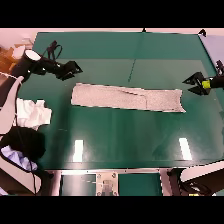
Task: Fold the shirts.
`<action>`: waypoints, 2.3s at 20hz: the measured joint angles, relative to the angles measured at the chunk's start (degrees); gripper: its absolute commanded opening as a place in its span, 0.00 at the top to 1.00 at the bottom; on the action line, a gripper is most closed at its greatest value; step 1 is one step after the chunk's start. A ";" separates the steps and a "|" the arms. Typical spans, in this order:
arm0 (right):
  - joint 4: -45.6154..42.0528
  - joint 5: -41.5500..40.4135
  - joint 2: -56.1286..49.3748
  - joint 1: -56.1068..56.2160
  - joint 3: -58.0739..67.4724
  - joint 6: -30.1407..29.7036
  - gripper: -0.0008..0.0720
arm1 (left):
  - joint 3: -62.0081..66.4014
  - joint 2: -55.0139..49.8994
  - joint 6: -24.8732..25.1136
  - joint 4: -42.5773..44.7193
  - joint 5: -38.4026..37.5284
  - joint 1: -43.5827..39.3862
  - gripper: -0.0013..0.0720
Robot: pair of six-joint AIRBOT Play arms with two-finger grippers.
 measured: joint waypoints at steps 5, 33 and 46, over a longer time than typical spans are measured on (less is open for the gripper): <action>-0.28 5.27 -4.44 -1.95 -2.58 -9.66 0.03 | 2.73 -0.22 0.37 -0.87 -7.13 1.11 0.91; 8.24 29.77 8.15 15.32 17.40 -1.86 0.98 | 8.68 -19.39 -3.04 -12.59 24.20 -38.60 0.95; 10.10 25.99 10.43 26.88 17.09 7.54 0.98 | 19.04 -11.96 -5.99 3.78 -15.10 -21.68 0.95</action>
